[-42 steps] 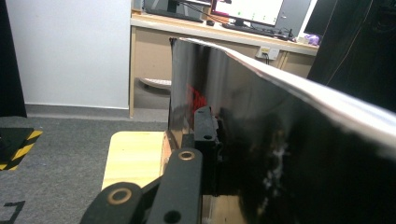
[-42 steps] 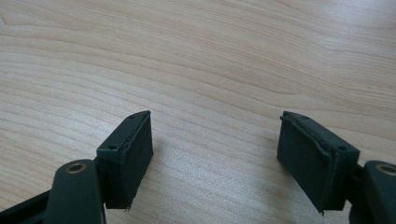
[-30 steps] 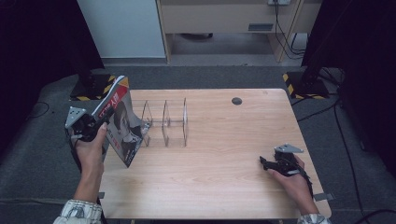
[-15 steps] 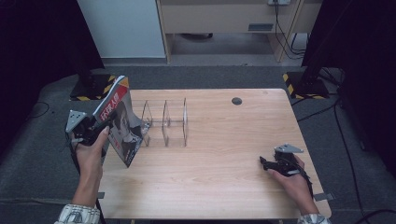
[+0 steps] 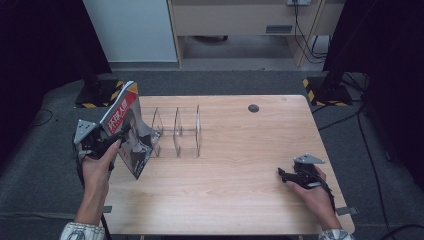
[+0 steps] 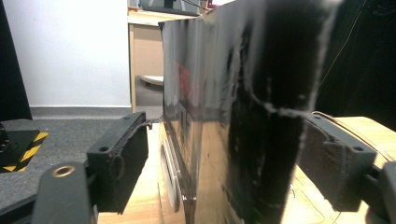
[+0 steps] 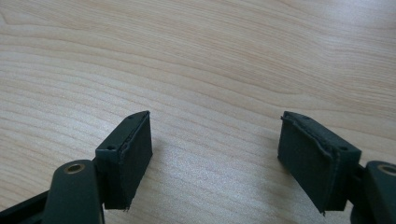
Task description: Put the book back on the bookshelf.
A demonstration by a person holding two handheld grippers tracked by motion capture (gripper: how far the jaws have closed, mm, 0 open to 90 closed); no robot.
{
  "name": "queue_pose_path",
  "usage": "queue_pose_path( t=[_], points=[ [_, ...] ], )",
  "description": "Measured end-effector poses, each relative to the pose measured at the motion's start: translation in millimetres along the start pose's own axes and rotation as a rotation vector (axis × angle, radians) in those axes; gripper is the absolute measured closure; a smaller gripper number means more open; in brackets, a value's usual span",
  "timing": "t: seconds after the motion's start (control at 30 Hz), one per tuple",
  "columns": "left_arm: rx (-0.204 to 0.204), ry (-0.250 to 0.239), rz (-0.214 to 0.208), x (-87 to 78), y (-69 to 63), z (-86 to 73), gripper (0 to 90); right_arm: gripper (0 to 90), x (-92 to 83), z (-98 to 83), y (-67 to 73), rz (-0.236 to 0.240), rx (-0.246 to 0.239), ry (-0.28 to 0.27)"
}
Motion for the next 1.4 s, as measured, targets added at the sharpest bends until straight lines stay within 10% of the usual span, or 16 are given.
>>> queue_pose_path(
  t=[1.4],
  points=[
    [0.013,0.056,-0.002,-11.8,4.3,-24.1,4.8,24.9,0.1,-0.2,0.6,0.003,-0.004,0.001]
  ],
)
Point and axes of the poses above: each handheld gripper's, and its own axes: x roughly forward along the jaws, z roughly out of its top, y roughly to its left, the point moved 10 cm from there along x, roughly forward along the jaws, and after that the axes turned 2 degrees about z, right-handed, at the moved point
